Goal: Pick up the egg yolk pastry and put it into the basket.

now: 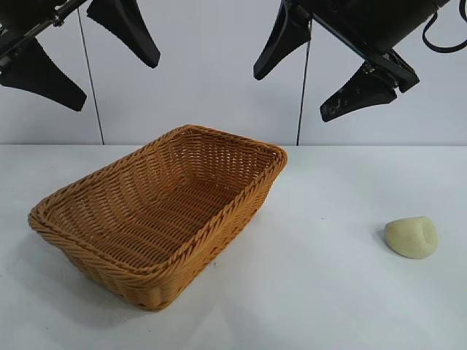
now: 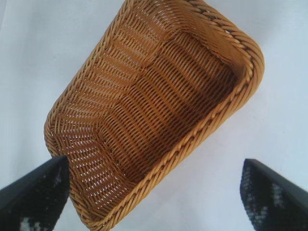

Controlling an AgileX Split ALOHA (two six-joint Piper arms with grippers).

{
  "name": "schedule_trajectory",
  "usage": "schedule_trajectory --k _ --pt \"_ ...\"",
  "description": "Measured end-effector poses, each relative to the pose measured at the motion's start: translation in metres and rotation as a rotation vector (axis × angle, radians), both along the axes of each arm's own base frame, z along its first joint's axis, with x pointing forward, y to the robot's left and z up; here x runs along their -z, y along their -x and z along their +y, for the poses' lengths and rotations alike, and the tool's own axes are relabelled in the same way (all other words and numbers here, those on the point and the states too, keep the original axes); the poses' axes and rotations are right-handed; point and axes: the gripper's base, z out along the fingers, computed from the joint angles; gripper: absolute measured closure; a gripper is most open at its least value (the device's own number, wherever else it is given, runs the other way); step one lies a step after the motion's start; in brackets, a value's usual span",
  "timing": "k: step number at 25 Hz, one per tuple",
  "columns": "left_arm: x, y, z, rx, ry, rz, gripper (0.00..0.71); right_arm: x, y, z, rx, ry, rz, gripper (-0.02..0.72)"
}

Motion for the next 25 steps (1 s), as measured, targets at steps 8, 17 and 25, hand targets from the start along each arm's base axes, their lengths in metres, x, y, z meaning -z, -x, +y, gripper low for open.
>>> schedule_trajectory --k 8,17,25 --pt "-0.001 -0.002 0.0 -0.012 0.002 -0.019 0.015 0.0 0.0 0.0 0.0 0.0 0.0 0.017" --pt "-0.001 -0.009 0.021 -0.087 0.009 -0.011 0.015 0.0 0.0 0.0 0.0 0.0 0.0 0.017" --pt "-0.011 0.001 0.055 -0.245 0.001 0.05 0.015 0.0 0.0 0.0 0.0 0.0 0.0 0.017"
